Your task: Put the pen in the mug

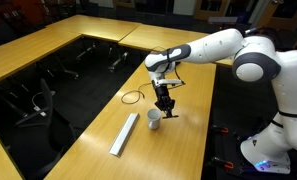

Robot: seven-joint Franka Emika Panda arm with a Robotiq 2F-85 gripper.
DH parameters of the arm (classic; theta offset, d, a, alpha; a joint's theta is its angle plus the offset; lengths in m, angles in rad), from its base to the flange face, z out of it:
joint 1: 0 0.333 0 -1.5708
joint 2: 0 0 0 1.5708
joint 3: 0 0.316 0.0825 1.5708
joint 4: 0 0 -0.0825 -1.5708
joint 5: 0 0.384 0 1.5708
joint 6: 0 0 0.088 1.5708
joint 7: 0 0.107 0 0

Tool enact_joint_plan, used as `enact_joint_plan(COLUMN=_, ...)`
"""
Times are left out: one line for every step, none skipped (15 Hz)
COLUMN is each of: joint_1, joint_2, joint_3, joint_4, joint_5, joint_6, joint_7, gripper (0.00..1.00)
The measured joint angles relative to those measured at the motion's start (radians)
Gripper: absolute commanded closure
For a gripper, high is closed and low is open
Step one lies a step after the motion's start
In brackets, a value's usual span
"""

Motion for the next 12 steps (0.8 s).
enact_joint_plan(joint_1=0.000, joint_2=0.021, joint_3=-0.002, joint_4=0.046, joint_5=0.000, joint_6=-0.039, joint_7=0.022, gripper=0.97)
enact_joint_plan(joint_1=0.000, joint_2=0.043, joint_3=-0.003, joint_4=0.093, joint_5=0.000, joint_6=-0.068, joint_7=0.046, gripper=0.97)
enact_joint_plan(joint_1=0.000, joint_2=0.067, joint_3=-0.004, joint_4=0.140, joint_5=0.000, joint_6=-0.090, joint_7=0.070, gripper=0.97)
enact_joint_plan(joint_1=0.000, joint_2=0.095, joint_3=-0.004, joint_4=0.186, joint_5=0.000, joint_6=-0.111, joint_7=0.094, gripper=0.97)
enact_joint_plan(joint_1=0.002, joint_2=0.126, joint_3=-0.004, joint_4=0.233, joint_5=-0.002, joint_6=-0.124, joint_7=0.119, gripper=0.97)
enact_joint_plan(joint_1=0.003, joint_2=0.159, joint_3=-0.003, joint_4=0.279, joint_5=-0.002, joint_6=-0.131, joint_7=0.134, gripper=0.97)
enact_joint_plan(joint_1=0.003, joint_2=0.194, joint_3=-0.002, joint_4=0.324, joint_5=-0.002, joint_6=-0.136, joint_7=0.149, gripper=0.97)
enact_joint_plan(joint_1=0.004, joint_2=0.228, joint_3=-0.001, joint_4=0.365, joint_5=-0.002, joint_6=-0.139, joint_7=0.166, gripper=0.97)
enact_joint_plan(joint_1=0.004, joint_2=0.260, joint_3=0.000, joint_4=0.404, joint_5=-0.002, joint_6=-0.140, joint_7=0.183, gripper=0.97)
enact_joint_plan(joint_1=0.003, joint_2=0.291, joint_3=0.000, joint_4=0.441, joint_5=-0.002, joint_6=-0.140, joint_7=0.199, gripper=0.97)
enact_joint_plan(joint_1=0.002, joint_2=0.318, joint_3=0.000, joint_4=0.475, joint_5=-0.003, joint_6=-0.140, joint_7=0.216, gripper=0.97)
enact_joint_plan(joint_1=0.001, joint_2=0.342, joint_3=-0.001, joint_4=0.506, joint_5=-0.005, joint_6=-0.140, joint_7=0.233, gripper=0.97)
